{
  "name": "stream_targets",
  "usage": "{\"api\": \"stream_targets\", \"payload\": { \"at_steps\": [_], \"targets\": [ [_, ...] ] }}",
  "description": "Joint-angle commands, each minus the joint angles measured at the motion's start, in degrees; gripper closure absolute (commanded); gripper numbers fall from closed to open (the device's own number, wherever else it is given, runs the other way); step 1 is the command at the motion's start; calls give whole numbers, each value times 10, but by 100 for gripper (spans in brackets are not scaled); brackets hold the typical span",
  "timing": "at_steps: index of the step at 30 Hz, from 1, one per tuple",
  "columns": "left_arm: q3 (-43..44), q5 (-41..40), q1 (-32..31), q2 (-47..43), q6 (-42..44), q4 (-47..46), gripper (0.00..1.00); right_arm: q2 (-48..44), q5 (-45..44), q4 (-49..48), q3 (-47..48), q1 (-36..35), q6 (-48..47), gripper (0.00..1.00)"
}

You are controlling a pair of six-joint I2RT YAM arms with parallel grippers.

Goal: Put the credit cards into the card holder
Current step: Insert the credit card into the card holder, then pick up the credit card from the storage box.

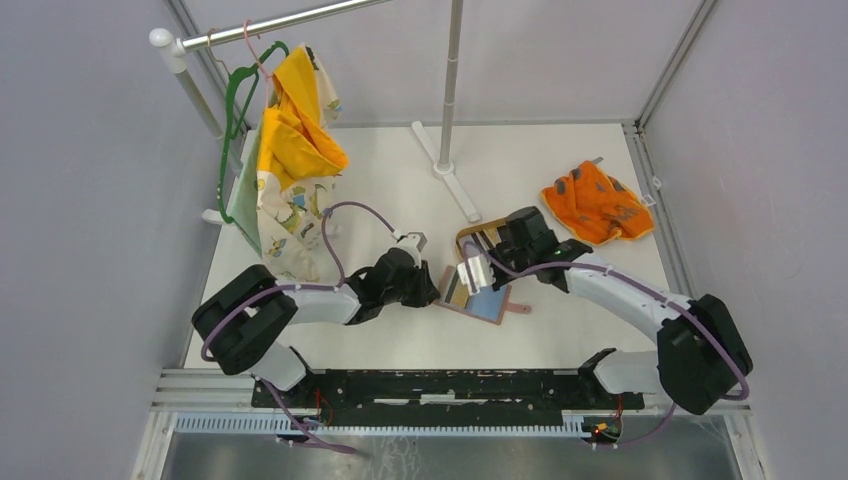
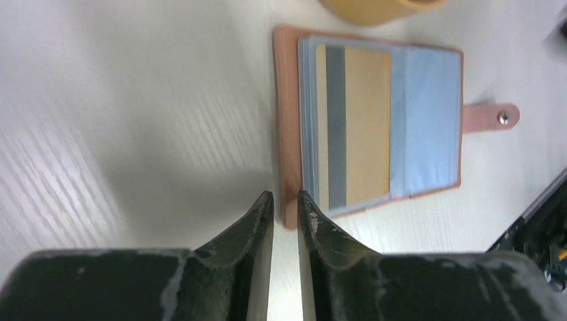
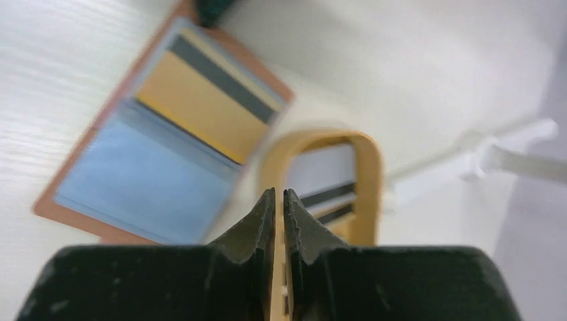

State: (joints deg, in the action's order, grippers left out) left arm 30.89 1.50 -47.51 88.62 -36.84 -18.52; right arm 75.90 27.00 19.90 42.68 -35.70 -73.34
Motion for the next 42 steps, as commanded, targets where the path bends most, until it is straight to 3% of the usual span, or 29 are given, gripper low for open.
{"api": "stream_targets", "payload": {
  "at_steps": [1, 3, 4, 7, 10, 11, 14, 16, 17, 20, 23, 29, 42],
  "targets": [
    [-41, -13, -28, -50, -22, 5, 73, -43, 64, -61, 67, 79, 231, 74],
    [-46, -44, -47, -82, -12, 0, 72, -26, 12, -92, 96, 115, 372, 36],
    [-47, -63, -58, -102, -5, 0, 72, -10, 10, -91, 112, 134, 413, 24],
    [-53, -113, -78, -166, 18, -1, 71, 76, 137, -38, 180, 189, 468, 7],
    [-62, -159, -81, -240, 36, -8, 63, 145, 180, -11, 228, 196, 495, 5],
    [-68, -174, -81, -259, 42, -15, 55, 154, 188, -26, 228, 197, 516, 3],
    [-80, -204, -78, -298, 44, -41, 17, 199, 219, -58, 239, 199, 590, 2],
    [-70, -200, -71, -293, 41, -34, 3, 218, 227, -71, 234, 199, 623, 2],
    [-59, -194, -69, -284, 39, -26, 1, 221, 221, -82, 225, 200, 630, 2],
    [-41, -174, -69, -244, 27, -17, 1, 226, 199, -104, 201, 199, 664, 2],
    [-37, -165, -69, -201, 10, -33, 2, 246, 186, -113, 191, 199, 703, 10],
    [-8, -155, -66, -136, 2, -47, 4, 276, 144, -92, 204, 200, 710, 16],
    [69, -150, -35, -18, 7, -18, 32, 292, 70, -83, 200, 200, 722, 16]
  ]
}}
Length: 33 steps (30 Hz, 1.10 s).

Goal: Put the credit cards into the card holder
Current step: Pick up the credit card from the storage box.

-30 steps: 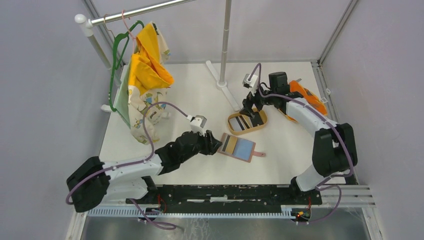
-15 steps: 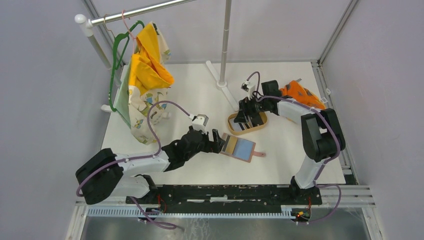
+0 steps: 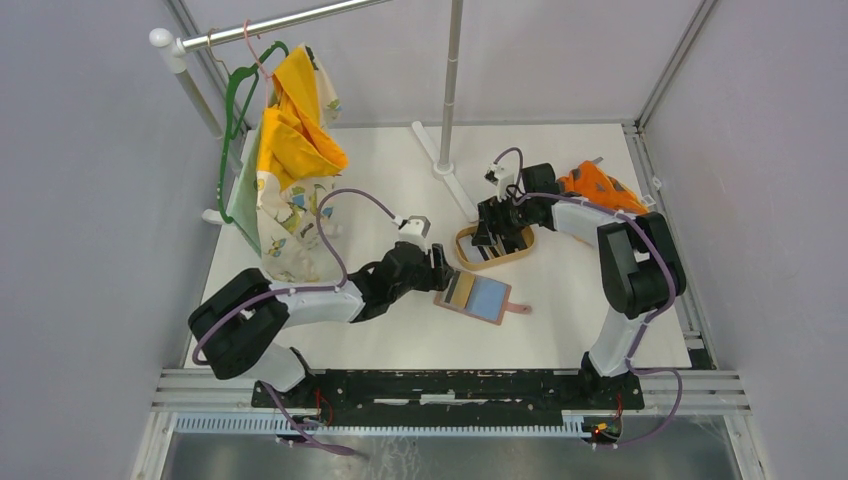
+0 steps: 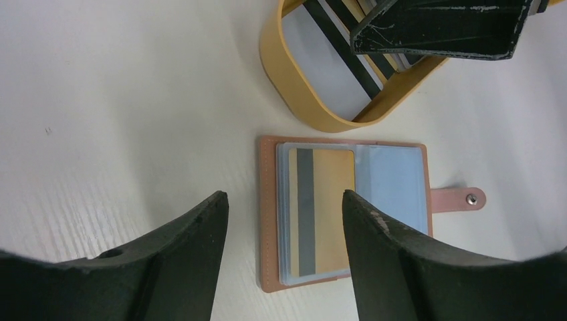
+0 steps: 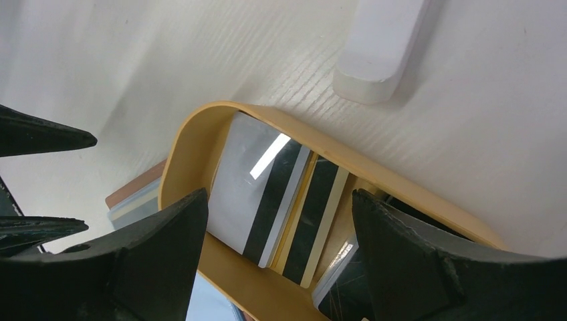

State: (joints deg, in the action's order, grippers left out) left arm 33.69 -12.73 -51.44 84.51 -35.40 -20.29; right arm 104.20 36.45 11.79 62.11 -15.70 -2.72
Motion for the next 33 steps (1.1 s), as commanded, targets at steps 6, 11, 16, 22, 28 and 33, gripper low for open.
{"api": "stream_targets", "payload": {
  "at_steps": [6, 11, 16, 22, 28, 33],
  "targets": [
    [82, -25, 10, 72, 1, 32, 39, 14, -24, -2, 0, 0, 26, 16],
    [104, -35, 13, 98, 4, 44, 40, 18, -20, -6, -4, 0, 48, 16],
    [126, -32, 18, 127, 9, 50, 41, 27, 8, -10, -5, 0, 59, 17],
    [146, -26, 22, 152, 15, 55, 42, 23, 52, -26, -10, 0, 81, 18],
    [157, -21, 24, 164, 20, 58, 43, 15, 98, -50, -21, 1, 107, 24],
    [161, -18, 26, 168, 23, 62, 44, 4, 144, -94, -39, 9, 149, 31]
  ]
}}
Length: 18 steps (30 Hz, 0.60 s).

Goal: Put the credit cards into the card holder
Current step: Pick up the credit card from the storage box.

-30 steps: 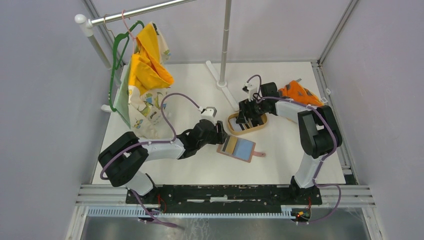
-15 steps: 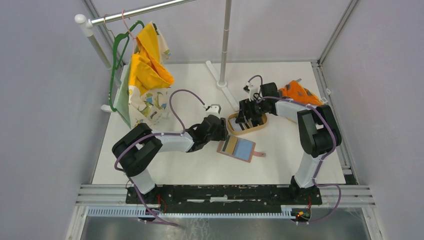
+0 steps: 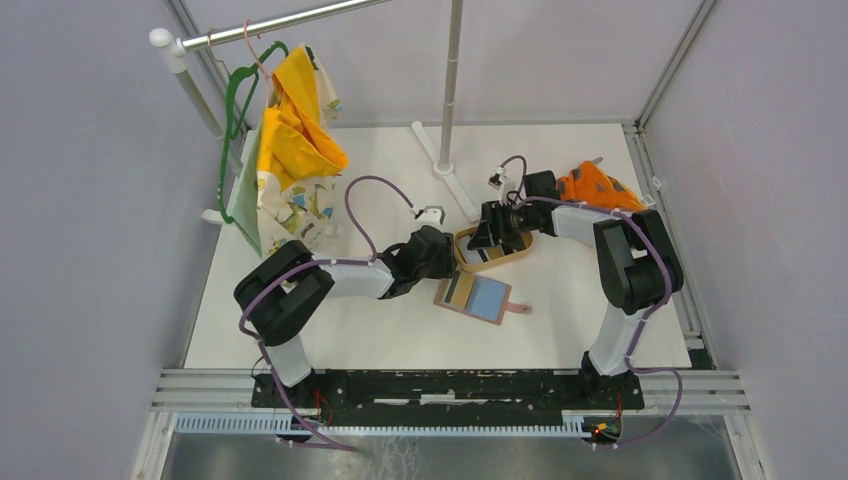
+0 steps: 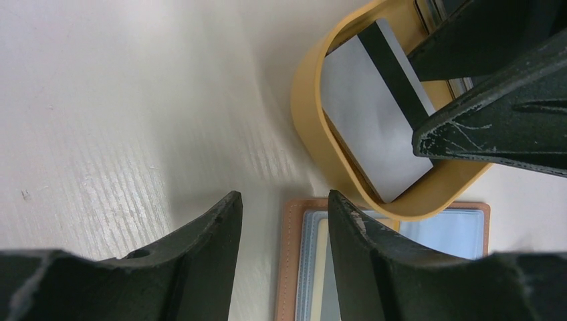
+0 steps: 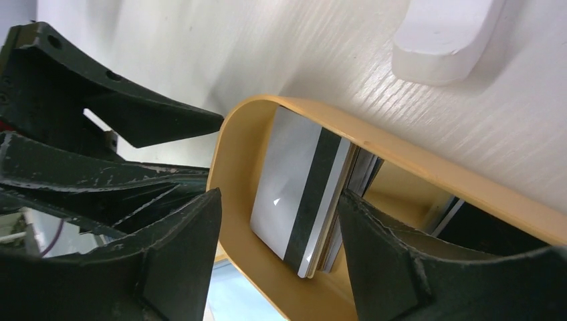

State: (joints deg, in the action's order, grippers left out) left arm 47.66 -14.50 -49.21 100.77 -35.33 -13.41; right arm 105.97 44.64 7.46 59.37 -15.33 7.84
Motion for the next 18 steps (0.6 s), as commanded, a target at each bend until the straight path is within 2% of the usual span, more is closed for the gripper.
{"api": "stream_targets", "payload": {
  "at_steps": [1, 18],
  "targets": [
    [22, 1, 3, 6, 23, -7, 44, -14, 69, -57, -15, 7, 50, 32],
    [33, 10, 4, 7, 27, -1, 45, 7, 143, -141, -46, 17, 137, 49]
  ]
}}
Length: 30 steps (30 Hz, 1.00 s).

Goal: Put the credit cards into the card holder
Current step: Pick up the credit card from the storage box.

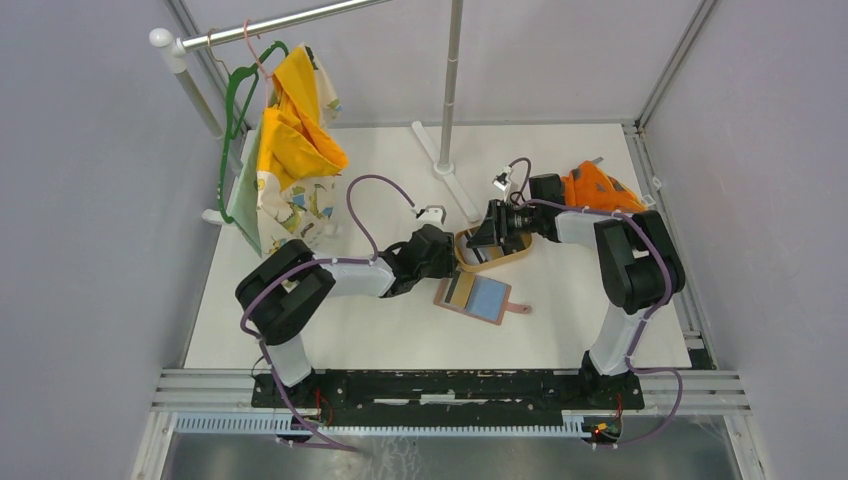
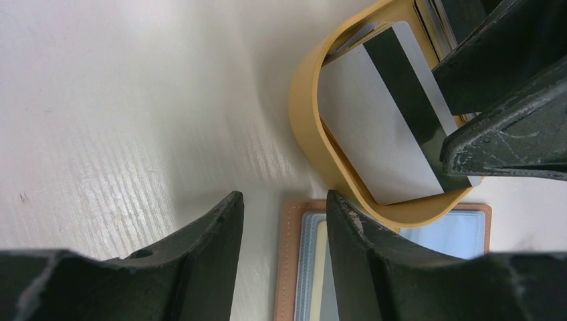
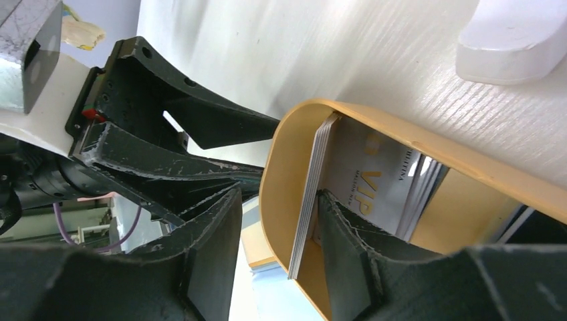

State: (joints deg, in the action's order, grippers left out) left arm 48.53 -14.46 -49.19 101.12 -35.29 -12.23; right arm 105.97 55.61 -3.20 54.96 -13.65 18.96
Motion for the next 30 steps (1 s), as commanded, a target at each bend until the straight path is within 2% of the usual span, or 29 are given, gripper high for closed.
{"api": "stream_targets", "payload": {
  "at_steps": [1, 9, 20, 30],
  "targets": [
    [24, 10, 4, 4, 28, -13, 45, 11, 32, -33, -2, 0, 25, 51],
    [28, 18, 4, 7, 29, -14, 46, 32, -43, 67, 38, -6, -55, 47],
    [23, 23, 4, -9, 29, -12, 46, 68, -11, 74, 66, -19, -48, 48],
    [11, 23, 4, -51, 35, -2, 45, 53, -18, 118, 89, -12, -85, 51]
  ]
}}
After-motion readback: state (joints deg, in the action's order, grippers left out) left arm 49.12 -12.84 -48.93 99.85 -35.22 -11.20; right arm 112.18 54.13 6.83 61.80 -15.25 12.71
